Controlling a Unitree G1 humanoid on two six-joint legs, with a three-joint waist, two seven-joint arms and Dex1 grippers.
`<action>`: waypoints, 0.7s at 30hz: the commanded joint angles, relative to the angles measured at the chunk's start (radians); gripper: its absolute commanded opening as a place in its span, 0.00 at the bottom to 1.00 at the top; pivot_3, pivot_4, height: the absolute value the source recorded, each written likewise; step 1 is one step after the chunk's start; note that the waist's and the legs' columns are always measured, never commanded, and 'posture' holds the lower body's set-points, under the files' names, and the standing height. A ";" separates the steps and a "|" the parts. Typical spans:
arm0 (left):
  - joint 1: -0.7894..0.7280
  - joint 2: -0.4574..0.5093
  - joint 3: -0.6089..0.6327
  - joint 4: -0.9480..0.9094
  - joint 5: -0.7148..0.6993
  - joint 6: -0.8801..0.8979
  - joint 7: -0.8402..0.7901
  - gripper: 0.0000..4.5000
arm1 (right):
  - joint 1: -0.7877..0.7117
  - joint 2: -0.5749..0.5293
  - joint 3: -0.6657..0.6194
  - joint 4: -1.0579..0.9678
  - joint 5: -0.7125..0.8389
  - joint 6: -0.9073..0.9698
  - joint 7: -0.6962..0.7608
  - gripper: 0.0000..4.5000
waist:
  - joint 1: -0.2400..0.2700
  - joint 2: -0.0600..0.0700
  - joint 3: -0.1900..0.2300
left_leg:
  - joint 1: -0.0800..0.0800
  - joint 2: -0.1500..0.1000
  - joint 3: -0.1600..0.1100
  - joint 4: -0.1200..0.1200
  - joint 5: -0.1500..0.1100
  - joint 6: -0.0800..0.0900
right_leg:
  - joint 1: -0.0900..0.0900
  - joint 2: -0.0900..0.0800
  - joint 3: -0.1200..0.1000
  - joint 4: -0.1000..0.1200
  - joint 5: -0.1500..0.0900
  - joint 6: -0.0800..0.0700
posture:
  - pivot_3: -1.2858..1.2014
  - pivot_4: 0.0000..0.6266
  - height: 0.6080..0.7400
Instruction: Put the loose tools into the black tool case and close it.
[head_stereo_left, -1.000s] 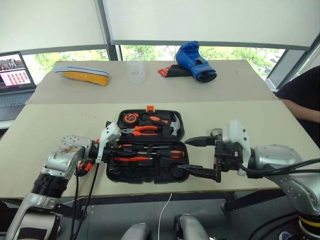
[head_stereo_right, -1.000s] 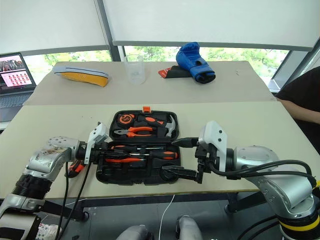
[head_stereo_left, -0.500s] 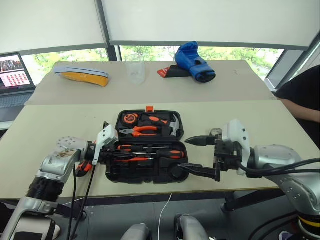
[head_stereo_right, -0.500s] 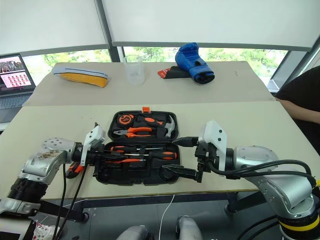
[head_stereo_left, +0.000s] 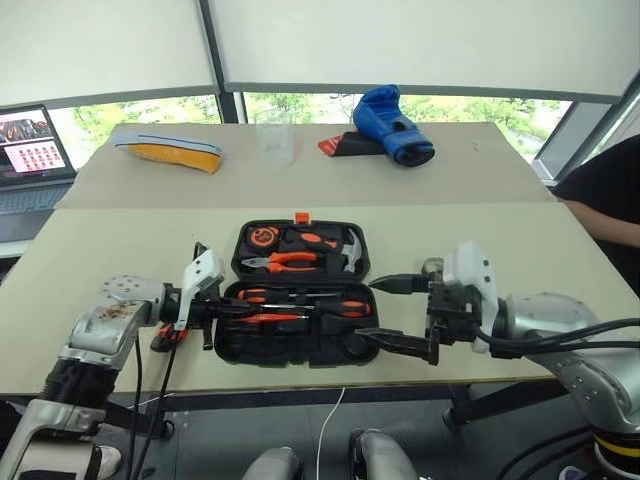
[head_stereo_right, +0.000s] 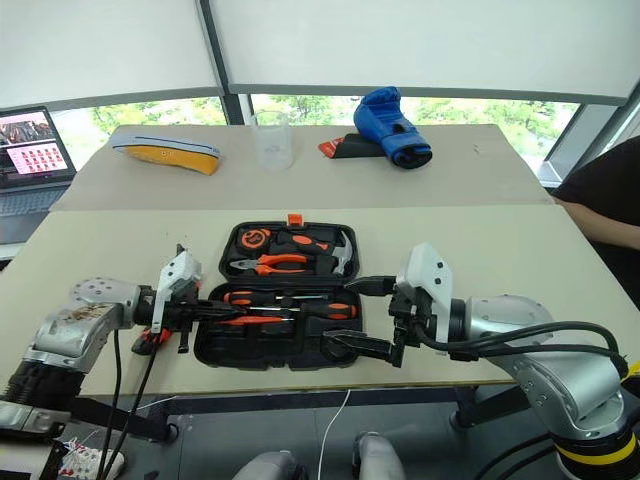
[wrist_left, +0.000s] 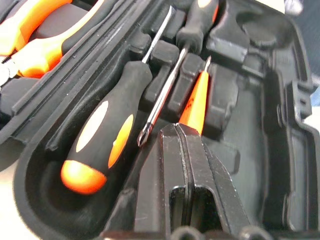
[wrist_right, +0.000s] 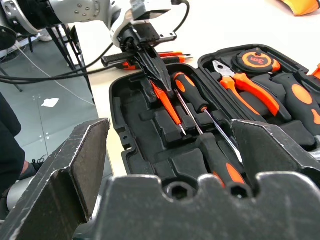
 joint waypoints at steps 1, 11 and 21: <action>-0.010 -0.019 -0.031 0.025 0.023 -0.026 -0.008 0.00 | 0.001 0.002 -0.010 -0.019 -0.006 -0.028 -0.002 1.00 | -0.002 0.000 0.000 | 0.000 0.000 0.000 0.000 0.000 0.000 | 0.000 0.000 0.000 0.000 0.000 0.000 | 0.52 0.24 0.93; 0.133 0.005 -0.101 0.023 0.129 -0.185 -0.014 0.00 | 0.028 -0.002 -0.029 -0.039 -0.004 -0.023 -0.007 1.00 | -0.005 0.001 -0.001 | 0.001 0.001 0.000 -0.001 -0.001 -0.001 | 0.000 0.000 0.001 -0.001 0.000 0.000 | 0.52 0.24 0.93; 0.134 -0.014 -0.001 -0.058 0.040 -0.182 0.025 0.00 | 0.030 0.009 -0.016 -0.038 -0.004 -0.020 -0.018 1.00 | -0.010 0.002 -0.001 | 0.002 0.001 0.000 -0.002 -0.001 -0.001 | 0.000 0.000 0.001 -0.002 0.000 0.000 | 0.52 0.24 0.93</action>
